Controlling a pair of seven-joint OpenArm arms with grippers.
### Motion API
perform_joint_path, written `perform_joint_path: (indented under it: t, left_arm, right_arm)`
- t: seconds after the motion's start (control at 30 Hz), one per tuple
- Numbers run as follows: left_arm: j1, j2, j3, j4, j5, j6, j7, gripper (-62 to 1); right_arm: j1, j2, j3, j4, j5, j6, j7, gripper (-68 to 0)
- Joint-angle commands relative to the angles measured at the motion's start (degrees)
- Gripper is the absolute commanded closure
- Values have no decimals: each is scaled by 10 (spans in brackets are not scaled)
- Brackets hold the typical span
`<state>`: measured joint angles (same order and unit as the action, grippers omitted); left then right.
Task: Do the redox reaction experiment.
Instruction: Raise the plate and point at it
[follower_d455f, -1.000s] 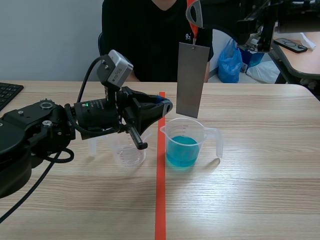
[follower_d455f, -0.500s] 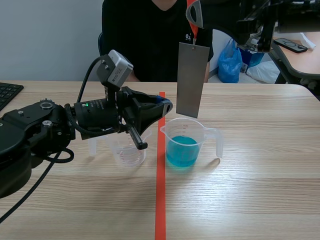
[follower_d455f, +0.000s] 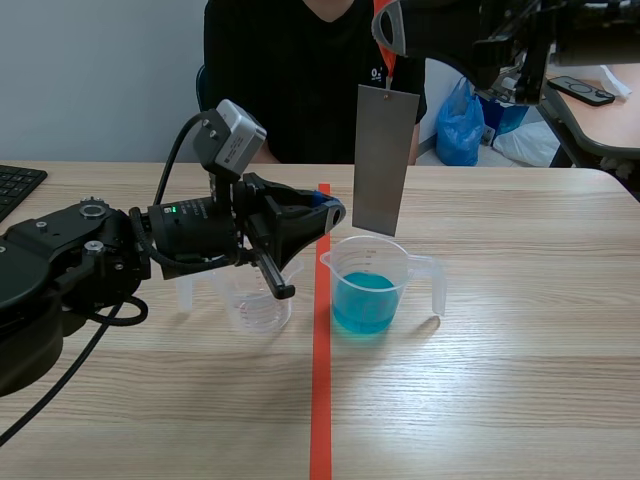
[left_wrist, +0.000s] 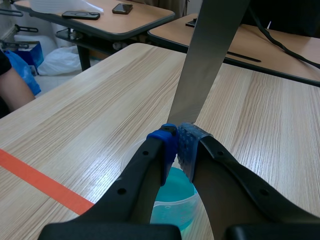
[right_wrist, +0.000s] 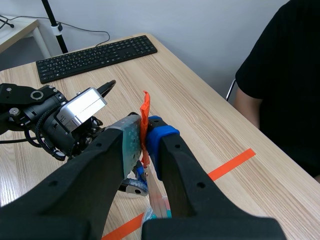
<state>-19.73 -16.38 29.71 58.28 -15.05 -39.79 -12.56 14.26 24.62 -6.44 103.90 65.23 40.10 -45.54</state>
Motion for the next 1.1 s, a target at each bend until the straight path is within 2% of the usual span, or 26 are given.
perform_joint_path:
  t: [0.0, 0.2, 0.4, 0.6, 0.73, 0.87, 0.97, 1.07]
  left_arm:
    - [-9, -7, -2, 13, -8, -1, -9, -40]
    - [-2, -47, -3, 13, -9, -1, -26, -40]
    - [45, -131, -37, 14, -9, -1, -89, -40]
    - [145, -235, -122, 14, -13, -1, -164, -40]
    - [250, -282, -207, 14, -17, 1, -211, -40]
    - [380, -286, -310, 14, -3, 36, -249, -40]
    - [477, -263, -384, 14, 37, 67, -290, -40]
    - [559, -220, -449, 14, 91, 111, -335, -40]
  right_arm:
    - [10, 9, 5, 6, 10, 0, 8, -15]
    - [10, 9, 5, 6, 10, 0, 8, -15]
    - [10, 9, 5, 6, 10, 0, 8, -15]
    - [10, 9, 5, 6, 10, 0, 8, -15]
    - [10, 9, 5, 6, 10, 0, 8, -15]
    - [10, 9, 5, 6, 10, 0, 8, -15]
    - [10, 9, 5, 6, 10, 0, 8, -15]
    - [10, 9, 5, 6, 10, 0, 8, -15]
